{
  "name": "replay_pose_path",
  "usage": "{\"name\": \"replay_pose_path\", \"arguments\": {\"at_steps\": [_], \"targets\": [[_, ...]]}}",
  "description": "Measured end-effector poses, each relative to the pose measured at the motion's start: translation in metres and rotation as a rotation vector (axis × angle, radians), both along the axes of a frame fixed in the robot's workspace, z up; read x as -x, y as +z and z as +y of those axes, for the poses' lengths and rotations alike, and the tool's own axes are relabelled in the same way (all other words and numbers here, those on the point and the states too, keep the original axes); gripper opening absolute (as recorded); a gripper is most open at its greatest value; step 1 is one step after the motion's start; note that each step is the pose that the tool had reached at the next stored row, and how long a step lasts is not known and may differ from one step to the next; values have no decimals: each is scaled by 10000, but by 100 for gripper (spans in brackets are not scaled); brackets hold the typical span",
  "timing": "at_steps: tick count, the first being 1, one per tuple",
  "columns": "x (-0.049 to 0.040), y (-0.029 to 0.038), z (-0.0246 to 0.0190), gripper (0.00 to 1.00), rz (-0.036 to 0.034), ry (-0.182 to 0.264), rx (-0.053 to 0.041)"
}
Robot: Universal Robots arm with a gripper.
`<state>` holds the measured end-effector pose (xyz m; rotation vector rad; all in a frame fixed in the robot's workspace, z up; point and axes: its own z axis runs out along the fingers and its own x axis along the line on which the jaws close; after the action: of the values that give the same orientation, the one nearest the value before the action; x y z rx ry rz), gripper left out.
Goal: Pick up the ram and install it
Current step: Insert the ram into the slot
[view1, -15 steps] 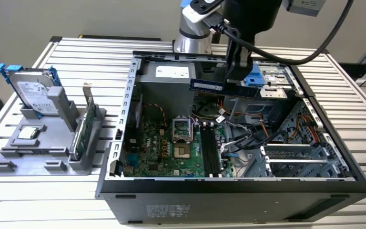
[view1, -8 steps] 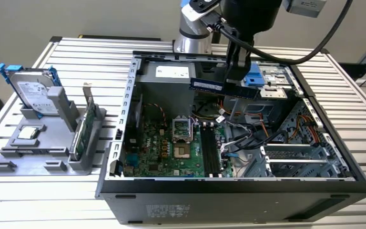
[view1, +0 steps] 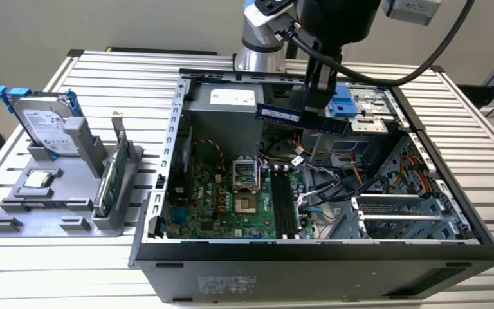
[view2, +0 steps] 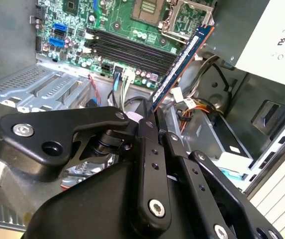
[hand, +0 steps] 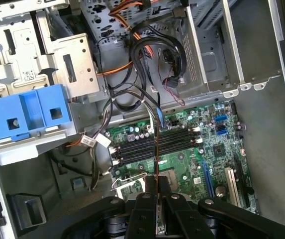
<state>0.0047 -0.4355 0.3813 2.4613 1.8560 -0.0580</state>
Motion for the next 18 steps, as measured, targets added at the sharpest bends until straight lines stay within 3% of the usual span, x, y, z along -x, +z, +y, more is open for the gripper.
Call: {"name": "replay_pose_path", "arguments": {"at_steps": [18], "targets": [[0, 0, 0, 0, 0, -839, 0]]}}
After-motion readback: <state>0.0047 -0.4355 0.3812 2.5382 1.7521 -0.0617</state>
